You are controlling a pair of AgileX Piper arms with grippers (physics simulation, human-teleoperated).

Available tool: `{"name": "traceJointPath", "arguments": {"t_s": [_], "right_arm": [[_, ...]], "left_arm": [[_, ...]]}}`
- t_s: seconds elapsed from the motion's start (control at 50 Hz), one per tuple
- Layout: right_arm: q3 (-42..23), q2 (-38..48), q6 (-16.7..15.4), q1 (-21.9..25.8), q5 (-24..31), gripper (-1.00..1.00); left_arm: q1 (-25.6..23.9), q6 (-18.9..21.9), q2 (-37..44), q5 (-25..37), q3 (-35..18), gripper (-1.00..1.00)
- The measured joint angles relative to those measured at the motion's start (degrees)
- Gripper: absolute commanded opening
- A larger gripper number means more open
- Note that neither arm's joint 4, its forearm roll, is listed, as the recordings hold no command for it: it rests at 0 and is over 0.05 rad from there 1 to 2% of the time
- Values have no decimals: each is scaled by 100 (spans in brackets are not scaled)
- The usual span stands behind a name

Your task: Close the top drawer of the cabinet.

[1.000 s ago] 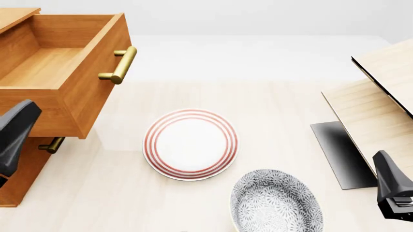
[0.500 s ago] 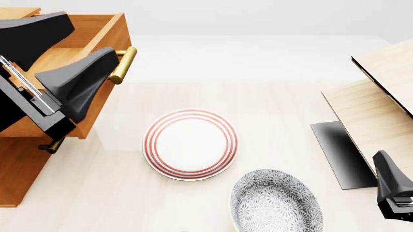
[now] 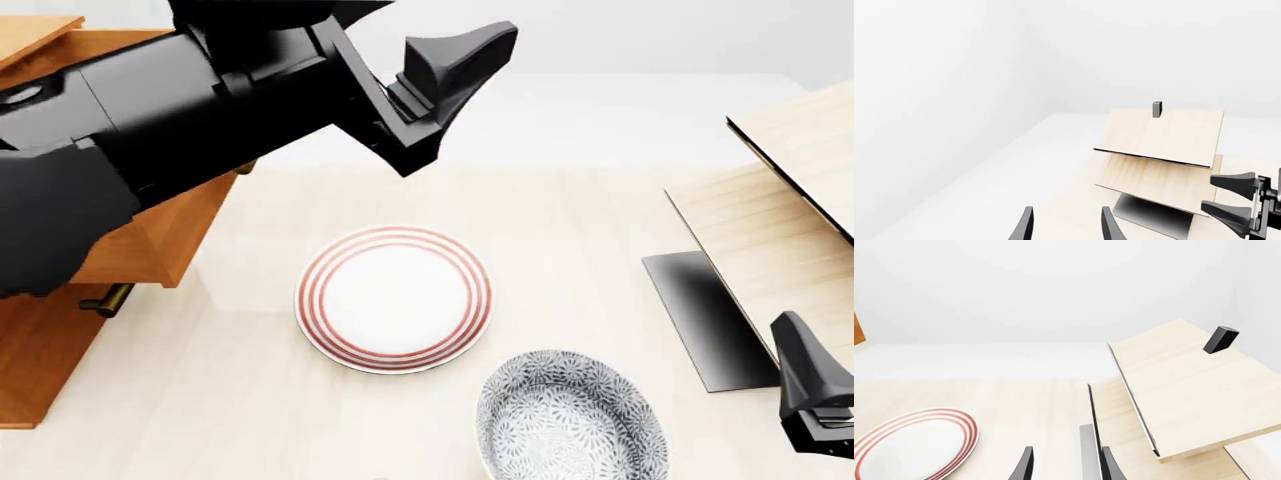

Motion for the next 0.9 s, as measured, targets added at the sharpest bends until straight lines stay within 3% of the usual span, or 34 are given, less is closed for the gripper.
{"name": "traceJointPath", "arguments": {"t_s": [0.24,0.56,0.9], "right_arm": [[0,-5,0,0,5,100],[-1,-6,0,0,7,100],[-4,-25,0,0,29,100]], "left_arm": [[103,-242,866,204,-695,100],[689,-492,1679,735,-1168,100],[1361,-1401,2195,1253,-1300,100]]}}
